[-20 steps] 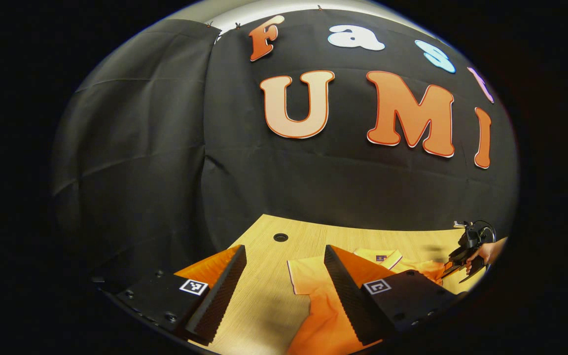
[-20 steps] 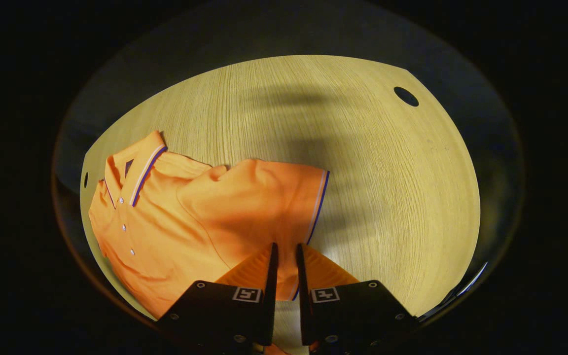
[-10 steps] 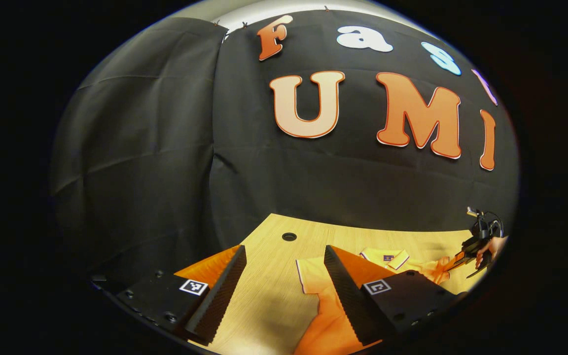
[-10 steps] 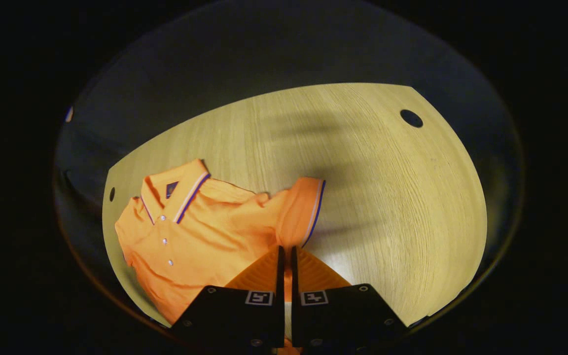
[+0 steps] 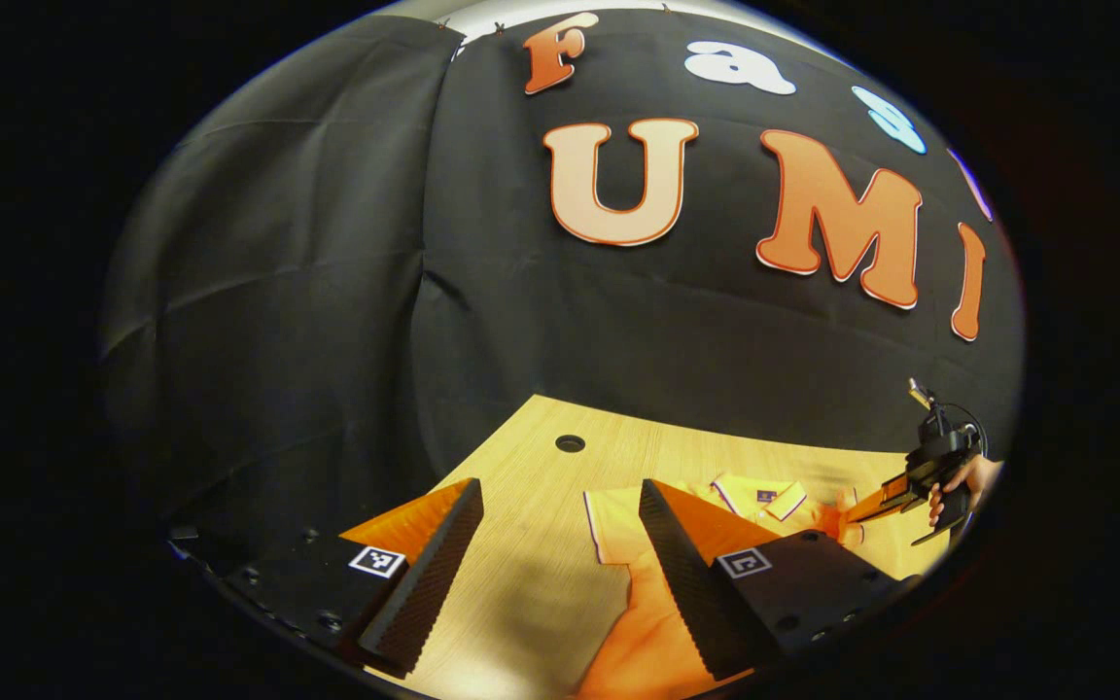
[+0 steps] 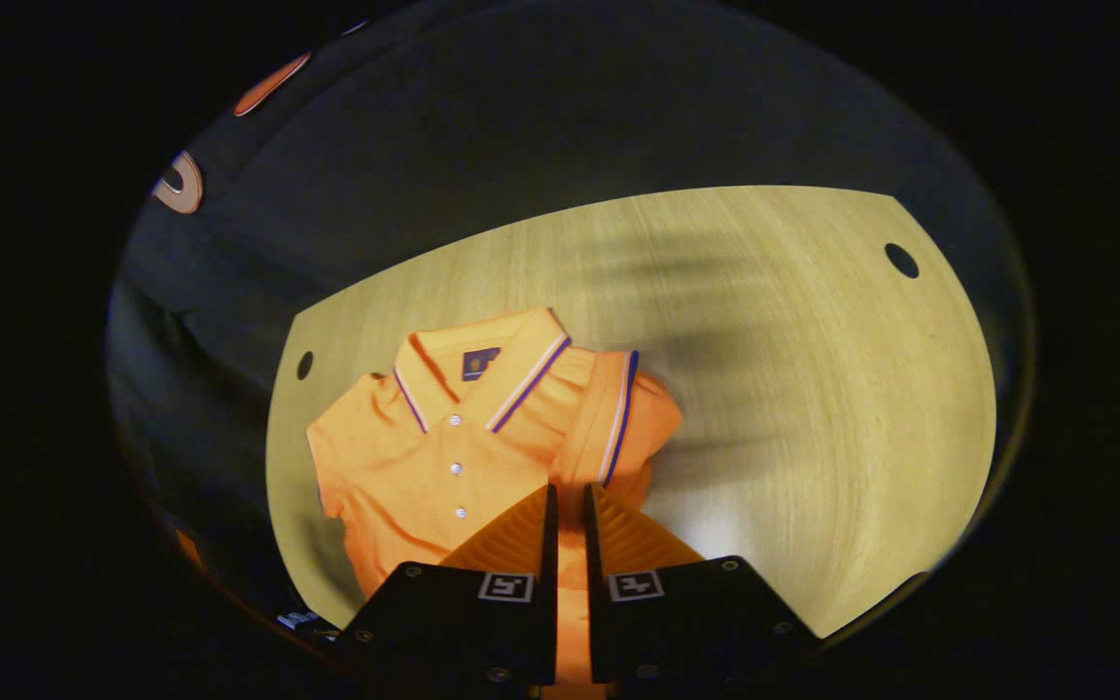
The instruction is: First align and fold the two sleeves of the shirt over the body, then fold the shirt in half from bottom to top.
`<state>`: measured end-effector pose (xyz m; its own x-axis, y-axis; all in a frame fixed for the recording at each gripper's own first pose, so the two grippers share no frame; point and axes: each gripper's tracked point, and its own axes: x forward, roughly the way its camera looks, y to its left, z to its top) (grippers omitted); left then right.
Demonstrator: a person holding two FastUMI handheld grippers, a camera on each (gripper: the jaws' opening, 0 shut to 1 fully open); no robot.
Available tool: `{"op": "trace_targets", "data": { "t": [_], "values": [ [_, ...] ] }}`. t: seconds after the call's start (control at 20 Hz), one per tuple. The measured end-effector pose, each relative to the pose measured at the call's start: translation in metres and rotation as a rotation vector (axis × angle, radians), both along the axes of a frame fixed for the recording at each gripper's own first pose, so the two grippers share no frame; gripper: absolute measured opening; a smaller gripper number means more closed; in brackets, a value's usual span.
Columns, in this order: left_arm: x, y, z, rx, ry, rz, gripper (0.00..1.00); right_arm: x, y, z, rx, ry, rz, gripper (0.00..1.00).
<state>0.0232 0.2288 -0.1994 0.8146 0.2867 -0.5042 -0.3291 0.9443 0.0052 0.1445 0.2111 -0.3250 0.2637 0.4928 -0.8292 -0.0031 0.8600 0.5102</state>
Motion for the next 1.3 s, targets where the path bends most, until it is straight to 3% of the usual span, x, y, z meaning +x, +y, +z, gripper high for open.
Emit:
{"op": "trace_targets", "data": {
  "t": [0.15,0.25,0.3,0.4,0.5,0.55,0.65,0.7,0.8,0.85,0.9,1.3],
  "values": [
    [0.014,0.001,-0.009,-0.017,0.002,-0.022,1.00,-0.002,0.018,0.024,0.099,-0.002,-0.011,0.19],
    [0.025,-0.006,-0.023,-0.015,0.040,-0.070,0.98,-0.001,0.015,0.036,0.099,-0.043,-0.013,0.26],
    [0.032,-0.013,-0.029,-0.021,0.062,-0.100,0.98,-0.001,0.007,0.041,0.076,-0.077,-0.012,0.21],
    [0.046,-0.025,-0.043,-0.041,0.102,-0.157,0.99,-0.003,-0.009,0.053,0.025,-0.149,-0.020,0.50],
    [0.060,-0.033,-0.059,-0.057,0.143,-0.197,0.98,-0.009,-0.023,0.066,-0.004,-0.199,-0.037,0.65],
    [0.067,-0.037,-0.066,-0.066,0.167,-0.218,0.98,-0.015,-0.031,0.072,-0.020,-0.219,-0.055,0.61],
    [0.081,-0.041,-0.088,-0.095,0.239,-0.255,0.98,-0.021,-0.047,0.082,-0.045,-0.261,-0.104,0.78],
    [0.087,-0.041,-0.099,-0.117,0.285,-0.265,0.98,-0.025,-0.054,0.087,-0.052,-0.274,-0.127,0.81],
    [0.097,-0.046,-0.130,-0.178,0.380,-0.282,0.98,-0.040,-0.068,0.088,-0.069,-0.290,-0.151,0.86],
    [0.103,-0.042,-0.145,-0.196,0.419,-0.282,0.98,-0.050,-0.078,0.084,-0.096,-0.290,-0.163,0.77],
    [0.105,-0.038,-0.160,-0.202,0.472,-0.277,0.98,-0.060,-0.089,0.079,-0.133,-0.287,-0.175,0.87],
    [0.138,-0.029,-0.240,-0.227,0.703,-0.286,0.97,-0.118,-0.156,0.085,-0.294,-0.360,-0.340,0.90]
  ]
}}
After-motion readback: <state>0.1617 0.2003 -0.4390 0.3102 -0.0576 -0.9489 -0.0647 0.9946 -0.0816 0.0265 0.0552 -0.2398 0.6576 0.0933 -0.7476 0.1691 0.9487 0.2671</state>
